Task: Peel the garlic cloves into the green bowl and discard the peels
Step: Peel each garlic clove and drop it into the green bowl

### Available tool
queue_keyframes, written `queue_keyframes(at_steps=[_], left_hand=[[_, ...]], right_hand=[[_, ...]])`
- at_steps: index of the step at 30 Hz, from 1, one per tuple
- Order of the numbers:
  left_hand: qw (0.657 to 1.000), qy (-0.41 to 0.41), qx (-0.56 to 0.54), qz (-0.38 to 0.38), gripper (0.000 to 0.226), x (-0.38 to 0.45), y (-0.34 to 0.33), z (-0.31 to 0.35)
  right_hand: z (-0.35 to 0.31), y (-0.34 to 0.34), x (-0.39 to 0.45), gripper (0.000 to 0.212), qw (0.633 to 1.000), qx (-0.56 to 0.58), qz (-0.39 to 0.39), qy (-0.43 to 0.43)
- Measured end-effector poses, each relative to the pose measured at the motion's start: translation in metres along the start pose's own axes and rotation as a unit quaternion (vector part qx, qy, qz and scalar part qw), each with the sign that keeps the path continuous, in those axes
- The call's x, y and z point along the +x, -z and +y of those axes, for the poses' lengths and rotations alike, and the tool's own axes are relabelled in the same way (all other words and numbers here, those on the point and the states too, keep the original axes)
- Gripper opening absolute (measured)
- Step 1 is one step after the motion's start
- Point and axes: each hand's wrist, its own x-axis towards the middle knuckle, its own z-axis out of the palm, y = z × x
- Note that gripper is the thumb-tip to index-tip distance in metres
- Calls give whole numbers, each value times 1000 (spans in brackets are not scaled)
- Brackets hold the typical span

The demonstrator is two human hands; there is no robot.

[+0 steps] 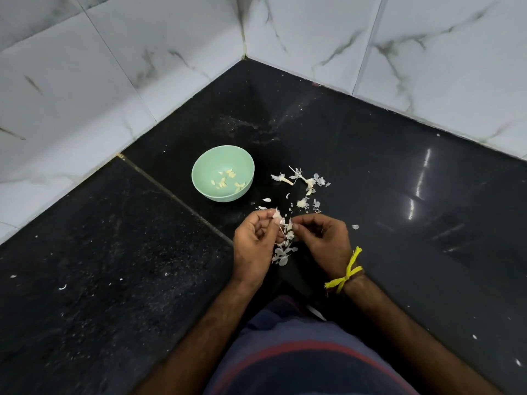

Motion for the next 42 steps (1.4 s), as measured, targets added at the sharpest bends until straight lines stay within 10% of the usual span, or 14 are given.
queue_keyframes(at_steps=[7,15,26,42], left_hand=[[996,29,89,-2,18,-5,1,-7],[989,-42,140,-14,3,-2,0,-6],[895,-236,379,-14,29,-5,-8,-12],[958,-144,248,16,23,-8,-5,-16]], right_hand=[[-2,1,0,9,985,160,10,-66],[-2,-1,-2,8,999,27,-40,3],[-6,-20,-7,10,963,237,30,-127],[-14,-13,-4,16,915,360,-20,-182]])
